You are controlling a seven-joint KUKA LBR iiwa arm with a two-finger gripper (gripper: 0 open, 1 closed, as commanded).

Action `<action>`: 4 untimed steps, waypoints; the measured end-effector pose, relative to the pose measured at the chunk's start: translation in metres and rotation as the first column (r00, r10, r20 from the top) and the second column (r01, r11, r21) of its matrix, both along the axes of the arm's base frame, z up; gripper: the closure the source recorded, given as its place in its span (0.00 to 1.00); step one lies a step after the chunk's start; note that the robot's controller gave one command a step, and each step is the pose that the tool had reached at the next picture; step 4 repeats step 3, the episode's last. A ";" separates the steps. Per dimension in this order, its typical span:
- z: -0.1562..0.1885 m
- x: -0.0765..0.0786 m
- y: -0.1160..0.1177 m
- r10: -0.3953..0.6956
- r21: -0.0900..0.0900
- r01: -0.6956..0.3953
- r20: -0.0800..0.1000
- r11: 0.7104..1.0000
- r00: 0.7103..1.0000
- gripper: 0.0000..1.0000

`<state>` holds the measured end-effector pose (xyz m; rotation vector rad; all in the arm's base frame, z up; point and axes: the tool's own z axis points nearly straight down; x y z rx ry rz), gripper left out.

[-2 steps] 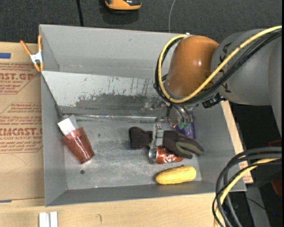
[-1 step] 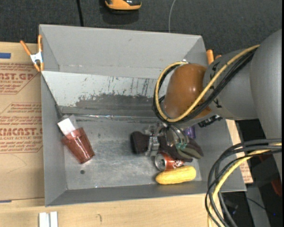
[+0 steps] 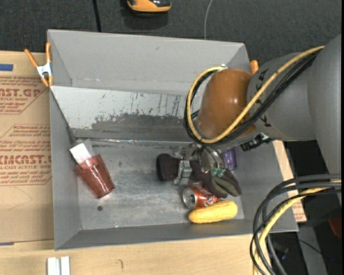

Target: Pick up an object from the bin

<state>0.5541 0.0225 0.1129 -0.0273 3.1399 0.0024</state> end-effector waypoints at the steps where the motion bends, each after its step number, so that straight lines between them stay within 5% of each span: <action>1: 0.000 0.000 0.000 0.000 0.000 0.000 0.000 1.000 1.000 1.00; 2: 0.165 -0.005 -0.009 0.016 -0.002 -0.016 -0.002 1.000 1.000 1.00; 4: 0.185 -0.005 -0.010 0.018 -0.002 -0.018 0.006 1.000 1.000 1.00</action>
Offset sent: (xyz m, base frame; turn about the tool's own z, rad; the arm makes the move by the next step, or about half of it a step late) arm -0.0062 -0.0104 0.1814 -0.0182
